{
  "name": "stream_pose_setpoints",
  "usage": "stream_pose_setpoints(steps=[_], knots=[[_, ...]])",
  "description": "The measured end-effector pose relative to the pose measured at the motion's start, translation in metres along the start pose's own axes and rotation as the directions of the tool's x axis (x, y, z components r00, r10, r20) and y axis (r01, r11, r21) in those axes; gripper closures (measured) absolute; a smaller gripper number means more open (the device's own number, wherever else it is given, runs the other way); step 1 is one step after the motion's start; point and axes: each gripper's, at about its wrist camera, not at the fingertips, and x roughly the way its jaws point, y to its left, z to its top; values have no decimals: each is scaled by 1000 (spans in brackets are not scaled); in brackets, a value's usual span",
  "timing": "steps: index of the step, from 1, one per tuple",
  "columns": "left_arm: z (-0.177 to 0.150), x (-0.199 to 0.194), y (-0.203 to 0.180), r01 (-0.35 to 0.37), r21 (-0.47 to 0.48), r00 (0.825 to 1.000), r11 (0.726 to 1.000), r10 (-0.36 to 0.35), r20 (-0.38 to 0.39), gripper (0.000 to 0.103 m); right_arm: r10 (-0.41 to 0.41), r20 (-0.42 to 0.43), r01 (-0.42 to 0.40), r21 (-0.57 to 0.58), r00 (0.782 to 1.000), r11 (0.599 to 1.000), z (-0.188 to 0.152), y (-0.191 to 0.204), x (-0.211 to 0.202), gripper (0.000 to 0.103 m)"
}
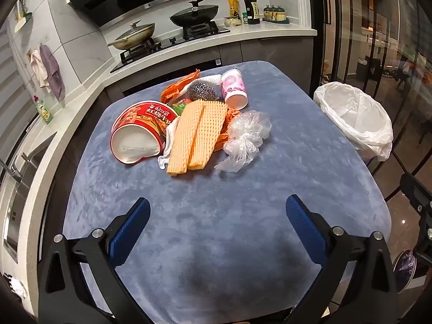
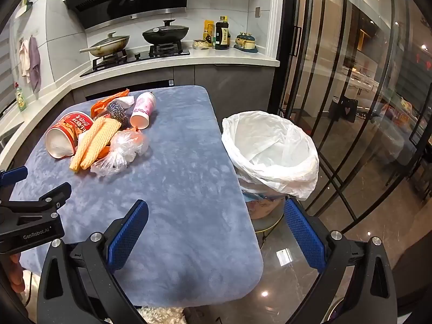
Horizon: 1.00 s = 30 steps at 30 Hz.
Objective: Collect trash
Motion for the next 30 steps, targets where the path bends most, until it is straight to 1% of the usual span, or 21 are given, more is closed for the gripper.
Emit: stream_pose_setpoints(steps=[30], knots=[[1, -1, 7, -8, -19, 1000, 1000, 8, 1, 7, 5, -8, -5, -1, 1000, 1000, -1, 3, -1, 7]])
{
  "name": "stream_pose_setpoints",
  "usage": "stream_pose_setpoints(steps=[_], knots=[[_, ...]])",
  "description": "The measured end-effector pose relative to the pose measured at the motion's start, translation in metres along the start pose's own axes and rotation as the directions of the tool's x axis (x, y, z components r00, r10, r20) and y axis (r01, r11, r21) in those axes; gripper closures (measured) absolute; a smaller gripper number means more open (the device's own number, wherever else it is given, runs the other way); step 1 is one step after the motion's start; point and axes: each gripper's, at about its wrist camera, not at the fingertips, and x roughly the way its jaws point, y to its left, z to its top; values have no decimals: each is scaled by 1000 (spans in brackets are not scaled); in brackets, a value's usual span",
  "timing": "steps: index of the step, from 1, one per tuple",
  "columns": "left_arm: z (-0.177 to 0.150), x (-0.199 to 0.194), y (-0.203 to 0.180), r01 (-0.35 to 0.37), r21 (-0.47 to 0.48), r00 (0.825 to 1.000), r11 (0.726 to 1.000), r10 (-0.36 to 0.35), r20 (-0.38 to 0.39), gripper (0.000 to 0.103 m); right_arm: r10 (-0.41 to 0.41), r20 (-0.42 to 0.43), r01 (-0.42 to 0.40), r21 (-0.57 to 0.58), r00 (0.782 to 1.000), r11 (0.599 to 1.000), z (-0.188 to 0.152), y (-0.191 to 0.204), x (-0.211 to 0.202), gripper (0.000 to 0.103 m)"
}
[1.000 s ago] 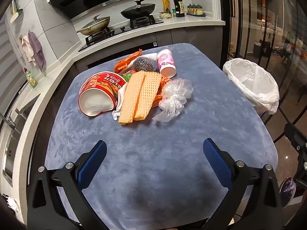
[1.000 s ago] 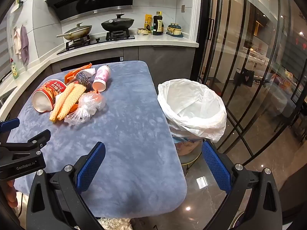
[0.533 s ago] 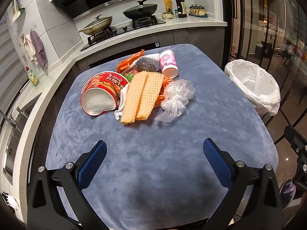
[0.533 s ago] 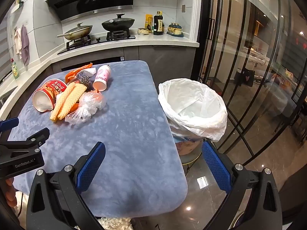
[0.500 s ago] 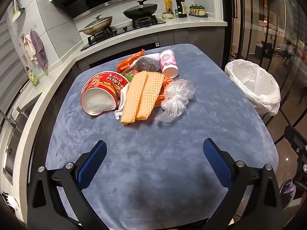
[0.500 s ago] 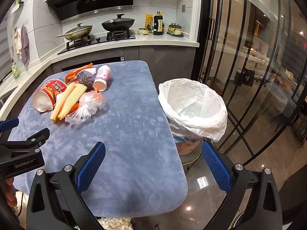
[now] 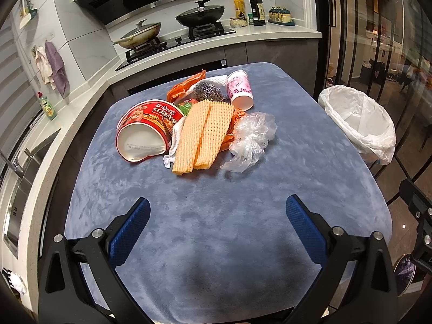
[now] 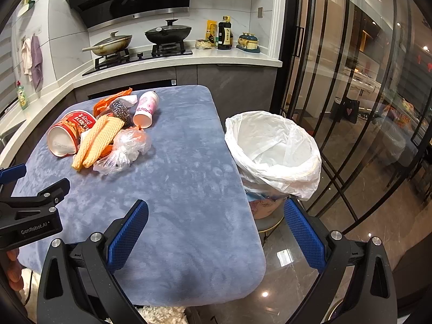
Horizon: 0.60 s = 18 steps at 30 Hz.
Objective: Collect trash
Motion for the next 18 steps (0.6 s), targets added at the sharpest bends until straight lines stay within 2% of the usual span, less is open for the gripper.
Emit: stream_pose_setpoints(steps=[18], knots=[[0, -1, 1, 1, 0, 1000, 1000, -1, 3, 7, -1, 3, 1, -2, 1000, 1000, 1, 2, 0, 7]])
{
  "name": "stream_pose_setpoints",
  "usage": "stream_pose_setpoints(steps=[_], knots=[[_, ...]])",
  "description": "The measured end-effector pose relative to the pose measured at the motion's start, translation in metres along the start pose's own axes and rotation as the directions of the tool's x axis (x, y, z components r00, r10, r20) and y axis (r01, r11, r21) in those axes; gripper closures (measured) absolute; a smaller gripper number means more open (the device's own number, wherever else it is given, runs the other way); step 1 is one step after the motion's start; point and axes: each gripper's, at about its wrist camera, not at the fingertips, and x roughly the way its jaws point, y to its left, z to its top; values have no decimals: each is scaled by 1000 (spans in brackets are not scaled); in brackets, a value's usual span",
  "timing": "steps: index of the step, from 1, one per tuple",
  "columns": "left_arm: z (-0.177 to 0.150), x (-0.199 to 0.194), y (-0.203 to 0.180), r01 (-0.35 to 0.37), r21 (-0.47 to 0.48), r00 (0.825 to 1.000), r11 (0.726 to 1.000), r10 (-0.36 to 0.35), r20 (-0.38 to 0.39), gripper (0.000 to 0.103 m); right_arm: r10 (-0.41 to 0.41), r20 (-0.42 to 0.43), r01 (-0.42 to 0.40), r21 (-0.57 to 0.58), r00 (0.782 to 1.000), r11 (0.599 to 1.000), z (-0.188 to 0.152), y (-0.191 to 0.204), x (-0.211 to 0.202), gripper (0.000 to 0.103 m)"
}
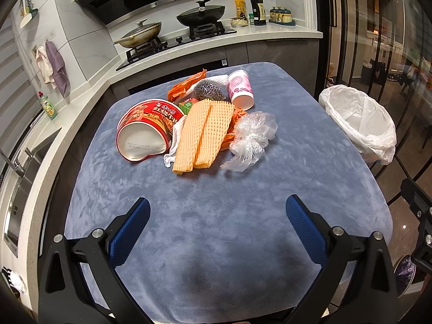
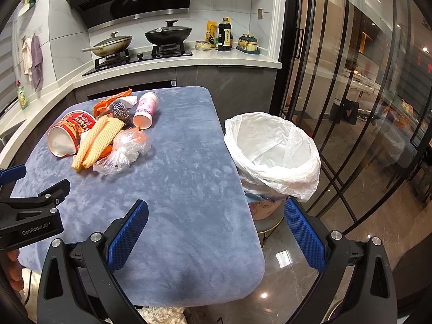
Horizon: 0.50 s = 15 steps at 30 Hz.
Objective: Collect trash
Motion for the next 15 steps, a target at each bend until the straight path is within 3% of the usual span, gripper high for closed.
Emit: stream_pose_setpoints(steps=[15], knots=[[-1, 0, 0, 2, -1, 1000, 1000, -2, -2, 7, -1, 2, 1, 1, 1000, 1000, 0, 1, -1, 7]])
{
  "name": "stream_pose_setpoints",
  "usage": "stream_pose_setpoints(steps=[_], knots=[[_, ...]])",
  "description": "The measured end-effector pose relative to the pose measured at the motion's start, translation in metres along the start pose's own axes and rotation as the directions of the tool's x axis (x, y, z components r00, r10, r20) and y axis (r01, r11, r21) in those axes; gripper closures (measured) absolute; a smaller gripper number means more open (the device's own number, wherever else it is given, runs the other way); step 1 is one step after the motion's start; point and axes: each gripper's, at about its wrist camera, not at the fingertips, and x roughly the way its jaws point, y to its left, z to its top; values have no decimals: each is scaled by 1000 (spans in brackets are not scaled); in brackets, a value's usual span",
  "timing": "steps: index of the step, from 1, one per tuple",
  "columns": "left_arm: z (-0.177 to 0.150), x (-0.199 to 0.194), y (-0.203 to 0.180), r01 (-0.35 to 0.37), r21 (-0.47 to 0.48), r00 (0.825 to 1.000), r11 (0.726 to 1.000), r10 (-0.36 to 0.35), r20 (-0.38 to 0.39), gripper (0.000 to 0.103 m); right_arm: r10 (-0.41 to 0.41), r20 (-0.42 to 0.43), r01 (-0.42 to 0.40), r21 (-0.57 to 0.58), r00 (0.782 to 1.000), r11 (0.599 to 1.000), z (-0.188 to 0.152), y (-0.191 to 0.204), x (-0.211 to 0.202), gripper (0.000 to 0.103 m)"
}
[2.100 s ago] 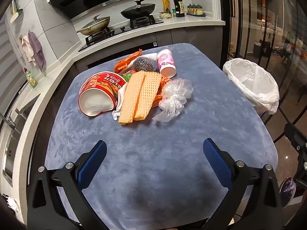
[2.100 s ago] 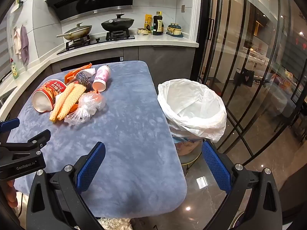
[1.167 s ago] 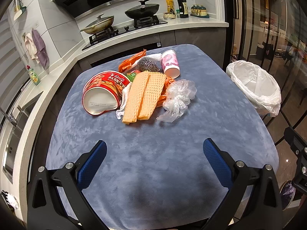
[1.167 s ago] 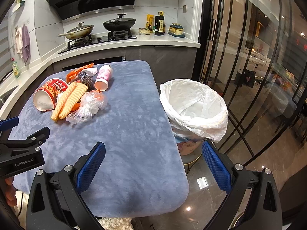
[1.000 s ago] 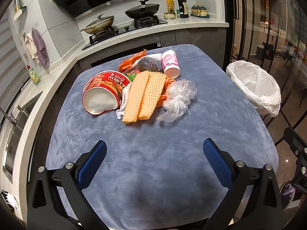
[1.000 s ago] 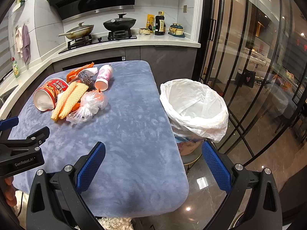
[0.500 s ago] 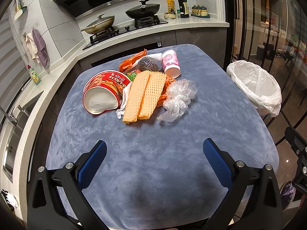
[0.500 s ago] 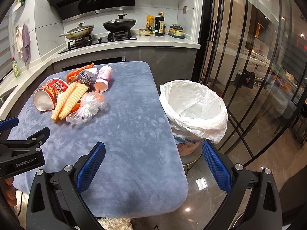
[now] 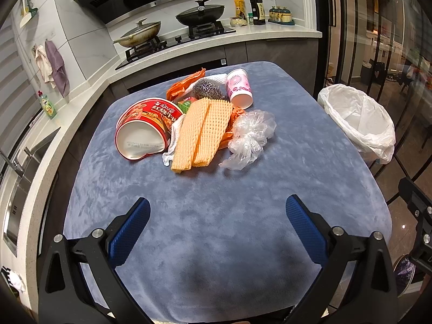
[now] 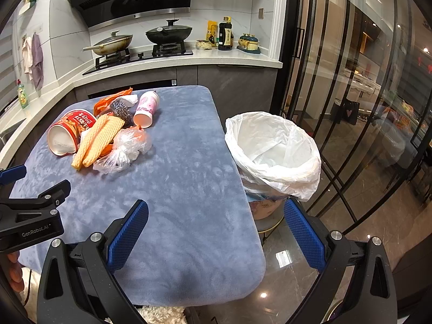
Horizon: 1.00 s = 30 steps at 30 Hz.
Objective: Collect trash
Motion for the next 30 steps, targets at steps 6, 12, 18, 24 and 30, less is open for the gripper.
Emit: stream_pose_setpoints(steps=[6, 12, 18, 24, 30], knots=[[-1, -1, -1, 3, 0, 1000, 1000, -3, 2, 7, 0, 1, 0, -3, 1000, 1000, 0, -1, 0, 7], [-4, -2, -6, 1, 0, 1000, 1000, -1, 5, 7, 1, 0, -1, -4, 1000, 1000, 0, 0, 0, 7], [-3, -3, -7, 6, 2, 1000, 1000, -6, 10, 7, -1, 1, 1, -4, 1000, 1000, 0, -1, 1, 7], [-3, -2, -7, 8, -5, 1000, 1000, -8, 8, 7, -2, 1, 2, -3, 1000, 1000, -1, -1, 2, 7], [-2, -2, -5, 13, -10, 1000, 1000, -13, 7, 7, 0, 1, 0, -3, 1000, 1000, 0, -2, 2, 7]])
